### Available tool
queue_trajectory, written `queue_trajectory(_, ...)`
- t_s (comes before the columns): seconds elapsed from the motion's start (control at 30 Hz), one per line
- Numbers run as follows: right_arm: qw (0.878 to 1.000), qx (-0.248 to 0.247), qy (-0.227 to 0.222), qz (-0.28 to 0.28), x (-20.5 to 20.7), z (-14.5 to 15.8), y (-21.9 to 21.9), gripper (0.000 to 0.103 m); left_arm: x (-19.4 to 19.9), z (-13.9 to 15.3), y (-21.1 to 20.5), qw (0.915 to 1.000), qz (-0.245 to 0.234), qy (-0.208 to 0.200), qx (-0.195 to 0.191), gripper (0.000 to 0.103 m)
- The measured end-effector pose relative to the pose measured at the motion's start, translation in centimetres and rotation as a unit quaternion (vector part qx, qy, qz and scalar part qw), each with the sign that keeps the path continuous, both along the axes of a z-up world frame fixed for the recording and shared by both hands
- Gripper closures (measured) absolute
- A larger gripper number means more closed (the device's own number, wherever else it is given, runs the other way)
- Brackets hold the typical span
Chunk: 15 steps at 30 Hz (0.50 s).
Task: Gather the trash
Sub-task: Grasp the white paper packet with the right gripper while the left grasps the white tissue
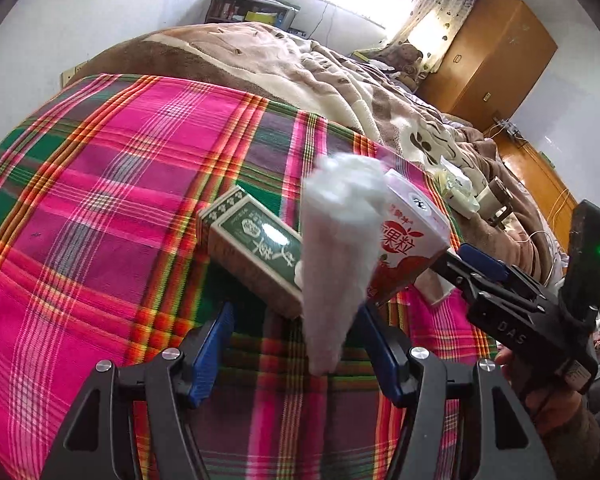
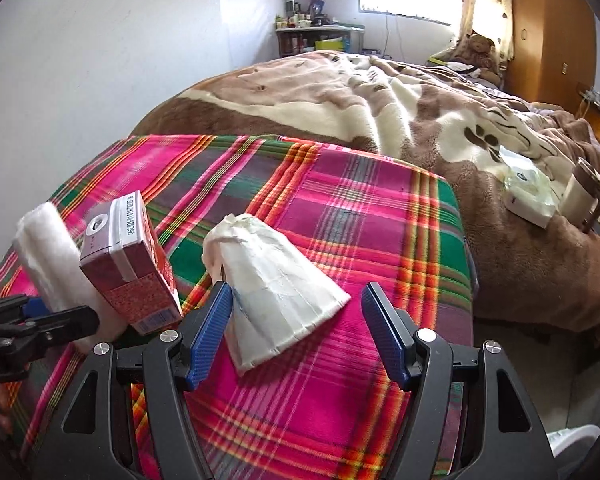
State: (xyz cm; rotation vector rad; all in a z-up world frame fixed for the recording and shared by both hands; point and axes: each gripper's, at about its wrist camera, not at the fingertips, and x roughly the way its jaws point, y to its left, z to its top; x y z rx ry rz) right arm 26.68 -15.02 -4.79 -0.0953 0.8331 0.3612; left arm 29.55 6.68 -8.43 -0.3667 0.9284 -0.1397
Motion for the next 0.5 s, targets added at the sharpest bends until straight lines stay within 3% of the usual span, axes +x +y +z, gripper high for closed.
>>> queue_trajectory(0.13,1.0,-0.005,0.012,0.012,-0.4,-0.5,0.8,0.034,-0.5,0.1,0.9,1.0,0.003,-0.006,-0.007,0.04)
queue_trajectory(0.33,1.0,0.014,0.017,0.015,-0.6,-0.4,1.0,0.035,-0.7,0.2,1.9,0.9995,0.012,-0.009,-0.027,0.055)
queue_trajectory(0.5,1.0,0.02,0.019,0.01,-1.0,-0.5,1.3,0.048,-0.7,0.8,1.1,0.9991,0.005,-0.026,-0.033,0.058)
